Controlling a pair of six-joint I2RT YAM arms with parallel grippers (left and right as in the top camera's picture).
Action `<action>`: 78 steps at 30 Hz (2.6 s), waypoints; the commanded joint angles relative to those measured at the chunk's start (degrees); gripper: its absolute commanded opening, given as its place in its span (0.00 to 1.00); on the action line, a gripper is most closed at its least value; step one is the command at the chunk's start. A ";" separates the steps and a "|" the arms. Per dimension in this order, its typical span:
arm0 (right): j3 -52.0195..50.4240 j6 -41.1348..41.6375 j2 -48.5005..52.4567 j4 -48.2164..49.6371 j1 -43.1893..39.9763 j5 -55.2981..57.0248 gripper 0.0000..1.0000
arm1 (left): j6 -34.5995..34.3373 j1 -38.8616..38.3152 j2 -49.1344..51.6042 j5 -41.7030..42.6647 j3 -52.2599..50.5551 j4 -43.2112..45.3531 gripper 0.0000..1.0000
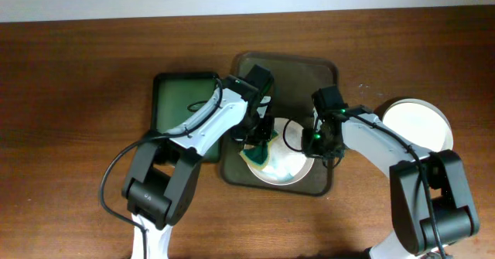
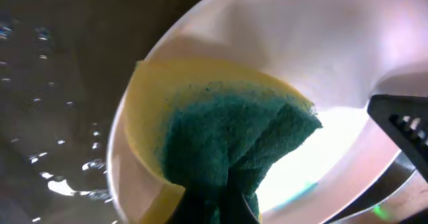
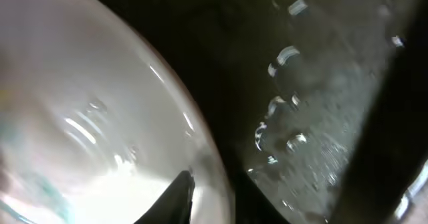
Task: Clean dirty plates on tray and stack at the side
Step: 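Scrub the third plate with the sponge while the right gripper holds it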
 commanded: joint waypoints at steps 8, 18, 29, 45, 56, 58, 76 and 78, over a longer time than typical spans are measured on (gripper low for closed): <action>0.15 4.13 1.53 1.07 -2.84 0.35 0.04 | -6.71 -5.60 6.40 6.27 0.22 8.48 0.00; 0.15 4.13 1.55 1.86 -2.80 0.15 0.04 | -6.84 -10.01 8.96 15.74 0.24 13.33 0.00; 0.15 4.13 1.53 1.66 -2.80 0.13 0.04 | -8.66 -7.93 8.96 -8.50 0.22 10.32 0.00; 0.15 4.11 1.55 1.05 -2.80 0.17 0.04 | -8.07 2.80 8.96 -20.74 5.20 -2.82 0.00; 0.15 4.11 1.55 1.44 -2.80 0.17 0.04 | -4.42 -6.75 9.18 13.88 5.20 14.82 0.00; 0.15 4.11 1.53 1.44 -2.80 0.17 0.04 | -4.83 -7.65 9.18 14.80 5.20 14.78 0.00; 0.15 4.09 1.53 0.81 -2.80 0.17 0.04 | -5.42 -0.70 8.44 -30.36 10.95 -10.67 0.00; 0.15 4.07 1.53 0.76 -2.80 0.17 0.04 | -5.42 -0.68 7.34 -30.36 14.19 -13.35 0.00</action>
